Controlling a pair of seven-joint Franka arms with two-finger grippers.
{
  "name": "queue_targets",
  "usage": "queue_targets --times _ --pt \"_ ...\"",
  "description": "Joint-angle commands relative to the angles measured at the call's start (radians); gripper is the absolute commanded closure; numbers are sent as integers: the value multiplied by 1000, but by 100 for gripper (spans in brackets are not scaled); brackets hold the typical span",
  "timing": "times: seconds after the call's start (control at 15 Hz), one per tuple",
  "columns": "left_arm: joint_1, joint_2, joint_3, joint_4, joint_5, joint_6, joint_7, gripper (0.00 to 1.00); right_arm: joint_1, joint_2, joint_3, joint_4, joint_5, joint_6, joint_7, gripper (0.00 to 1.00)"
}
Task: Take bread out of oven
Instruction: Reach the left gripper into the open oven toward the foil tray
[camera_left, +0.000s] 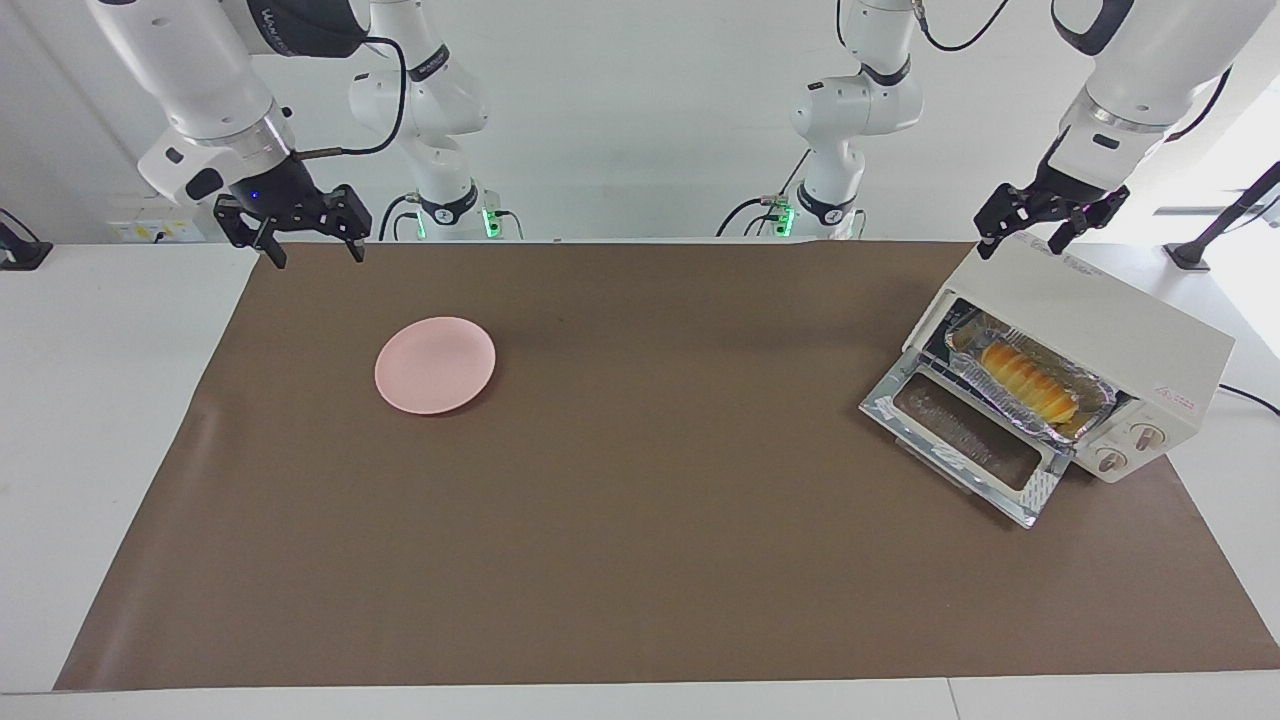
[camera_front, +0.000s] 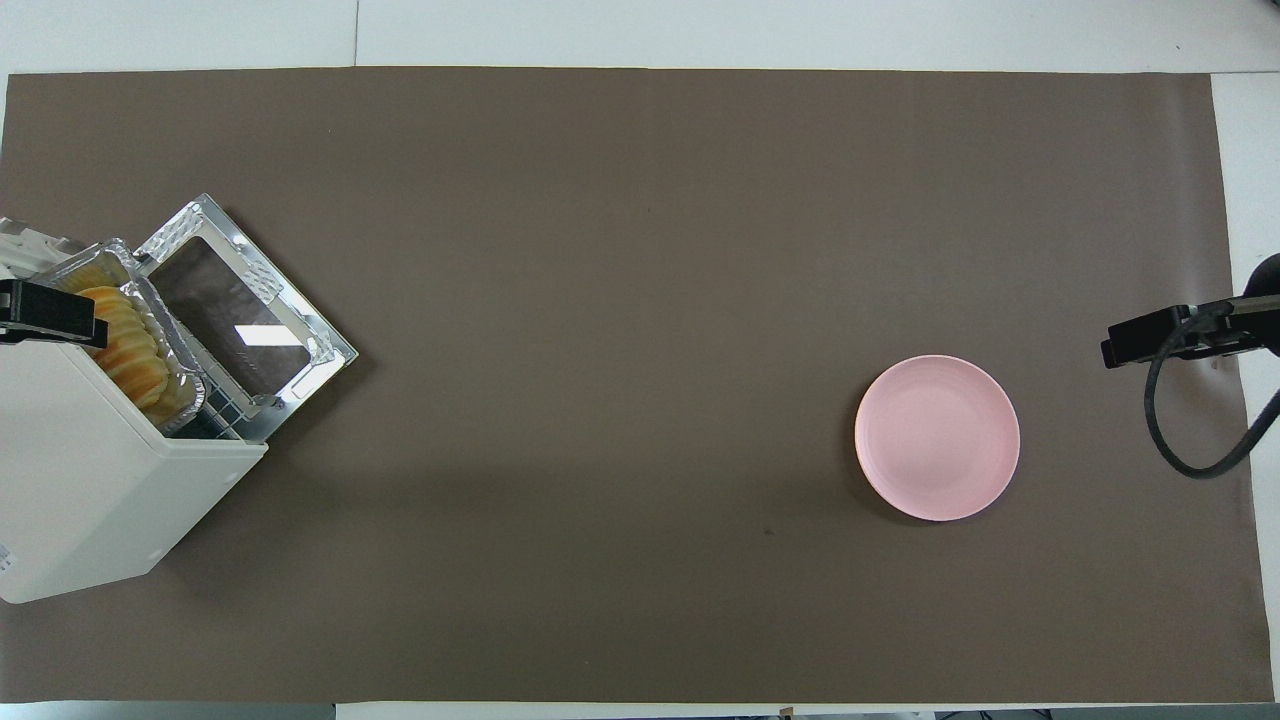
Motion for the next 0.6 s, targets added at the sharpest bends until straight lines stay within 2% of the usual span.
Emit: queue_targets --times 0.0,0.2,0.27,0.4,0.53 --pt "-2 -8 -2 -9 -14 26 9 0 -9 -20 5 -19 -11 1 -7 0" --pt "0 -18 -2 -54 -14 110 -2 0 -9 -20 5 -19 -11 1 -7 0" --pt "1 -2 0 -50 -14 125 -32 0 -9 -20 5 -19 -13 1 -7 0" --pt "2 84 0 -26 -4 150 -174 0 -9 -20 5 -19 -13 1 -7 0" --pt "12 133 0 -7 -1 204 -332 0 -9 -20 5 -19 -13 1 -7 0"
